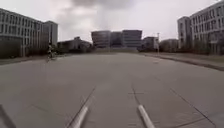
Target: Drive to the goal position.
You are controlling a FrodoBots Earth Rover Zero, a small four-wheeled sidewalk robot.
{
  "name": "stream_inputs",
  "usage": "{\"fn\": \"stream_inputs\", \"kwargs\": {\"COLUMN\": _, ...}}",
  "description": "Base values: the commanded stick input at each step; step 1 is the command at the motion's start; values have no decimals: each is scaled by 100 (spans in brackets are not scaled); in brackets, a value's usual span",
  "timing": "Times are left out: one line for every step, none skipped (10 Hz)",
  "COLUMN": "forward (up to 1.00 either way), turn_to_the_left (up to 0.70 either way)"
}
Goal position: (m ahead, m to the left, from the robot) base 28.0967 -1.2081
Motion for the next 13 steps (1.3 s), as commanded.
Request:
{"fn": "stream_inputs", "kwargs": {"forward": 100, "turn_to_the_left": -27}}
{"fn": "stream_inputs", "kwargs": {"forward": 100, "turn_to_the_left": -27}}
{"fn": "stream_inputs", "kwargs": {"forward": 100, "turn_to_the_left": -27}}
{"fn": "stream_inputs", "kwargs": {"forward": 100, "turn_to_the_left": -24}}
{"fn": "stream_inputs", "kwargs": {"forward": 100, "turn_to_the_left": 0}}
{"fn": "stream_inputs", "kwargs": {"forward": 100, "turn_to_the_left": 0}}
{"fn": "stream_inputs", "kwargs": {"forward": 100, "turn_to_the_left": 0}}
{"fn": "stream_inputs", "kwargs": {"forward": 100, "turn_to_the_left": 0}}
{"fn": "stream_inputs", "kwargs": {"forward": 100, "turn_to_the_left": -16}}
{"fn": "stream_inputs", "kwargs": {"forward": 100, "turn_to_the_left": -27}}
{"fn": "stream_inputs", "kwargs": {"forward": 100, "turn_to_the_left": -12}}
{"fn": "stream_inputs", "kwargs": {"forward": 100, "turn_to_the_left": 0}}
{"fn": "stream_inputs", "kwargs": {"forward": 100, "turn_to_the_left": 0}}
